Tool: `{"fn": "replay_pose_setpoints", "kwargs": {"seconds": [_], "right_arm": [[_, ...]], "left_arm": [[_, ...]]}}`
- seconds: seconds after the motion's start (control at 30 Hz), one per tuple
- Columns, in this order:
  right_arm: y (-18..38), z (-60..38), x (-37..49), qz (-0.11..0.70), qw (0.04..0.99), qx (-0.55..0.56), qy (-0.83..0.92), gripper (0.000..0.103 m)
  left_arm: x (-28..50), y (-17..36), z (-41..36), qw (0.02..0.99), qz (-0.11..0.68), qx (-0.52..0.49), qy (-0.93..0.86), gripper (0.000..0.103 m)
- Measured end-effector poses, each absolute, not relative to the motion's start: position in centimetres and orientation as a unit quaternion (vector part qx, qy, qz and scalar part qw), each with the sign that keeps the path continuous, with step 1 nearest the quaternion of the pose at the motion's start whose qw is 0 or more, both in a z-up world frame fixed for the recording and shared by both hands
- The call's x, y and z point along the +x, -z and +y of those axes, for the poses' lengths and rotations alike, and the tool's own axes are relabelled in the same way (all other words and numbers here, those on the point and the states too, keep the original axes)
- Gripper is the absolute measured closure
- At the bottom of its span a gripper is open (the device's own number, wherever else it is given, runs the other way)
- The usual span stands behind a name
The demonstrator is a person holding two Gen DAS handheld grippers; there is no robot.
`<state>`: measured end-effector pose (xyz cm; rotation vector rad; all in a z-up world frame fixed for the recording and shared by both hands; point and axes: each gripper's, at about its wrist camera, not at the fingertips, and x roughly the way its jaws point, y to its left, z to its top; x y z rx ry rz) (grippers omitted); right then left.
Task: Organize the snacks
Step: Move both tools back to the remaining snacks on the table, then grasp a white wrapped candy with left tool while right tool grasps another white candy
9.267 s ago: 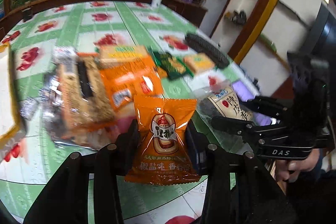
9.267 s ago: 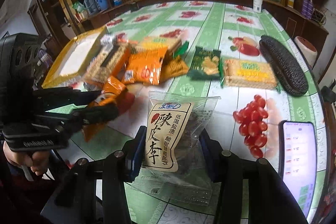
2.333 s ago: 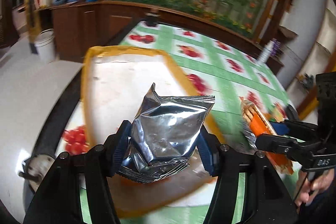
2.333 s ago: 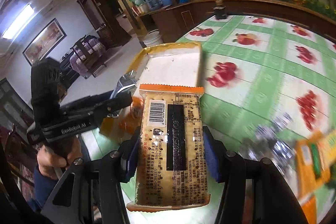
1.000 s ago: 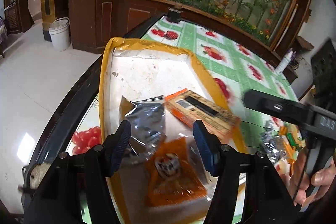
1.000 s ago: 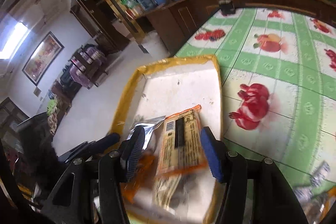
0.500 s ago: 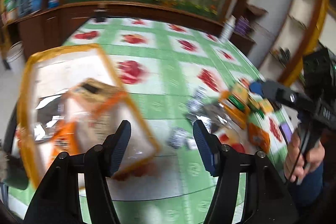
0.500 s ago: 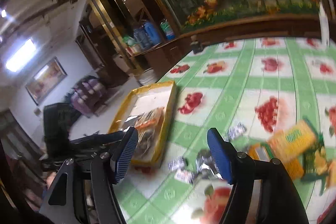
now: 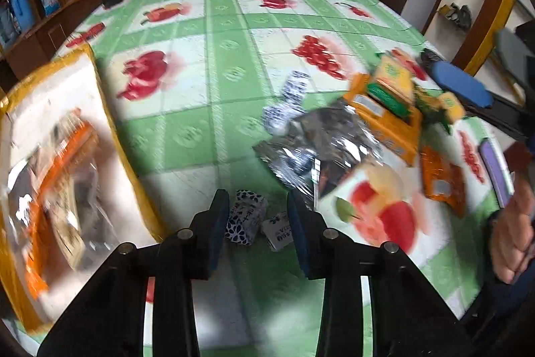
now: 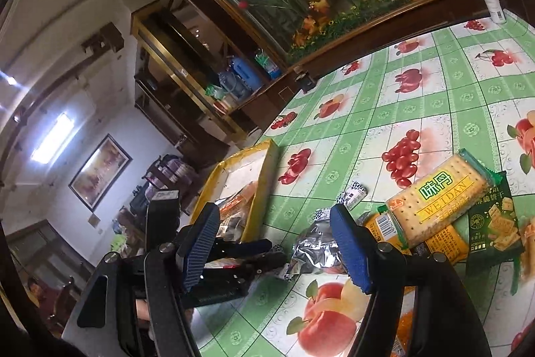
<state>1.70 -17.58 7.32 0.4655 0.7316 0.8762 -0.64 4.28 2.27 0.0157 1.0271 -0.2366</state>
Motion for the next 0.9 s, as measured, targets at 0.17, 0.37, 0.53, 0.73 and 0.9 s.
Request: {"fn": "replay_pose_setpoints", "kwargs": {"seconds": [0.17,0.37,0.53,0.73,0.9], "right_arm": [[-7.3,-17.7,1.6,0.343,0.813,0.225,-0.414,0.032],[-7.3,-17.4,1.5,0.344,0.811,0.220,-0.419,0.032],[-7.2,-17.2,1.3,0.345,0.814,0.214,-0.416,0.032],[-7.2,-16.6,0.9,0.346,0.813,0.202,-0.423,0.032],[-7.1,-16.4,0.8,0.347,0.812,0.200,-0.425,0.032]], "left_arm": [[-3.9,-2.5,3.3,0.865,0.482,0.004,0.141,0.082],[-4.5,-2.9,3.5,0.871,0.473,0.003,0.135,0.082],[-4.3,-2.2,2.8,0.871,0.472,0.012,0.138,0.081],[-4.3,-2.5,3.7,0.873,0.468,0.000,0.137,0.082],[-4.3,-2.1,4.0,0.871,0.473,0.002,0.132,0.081]]}}
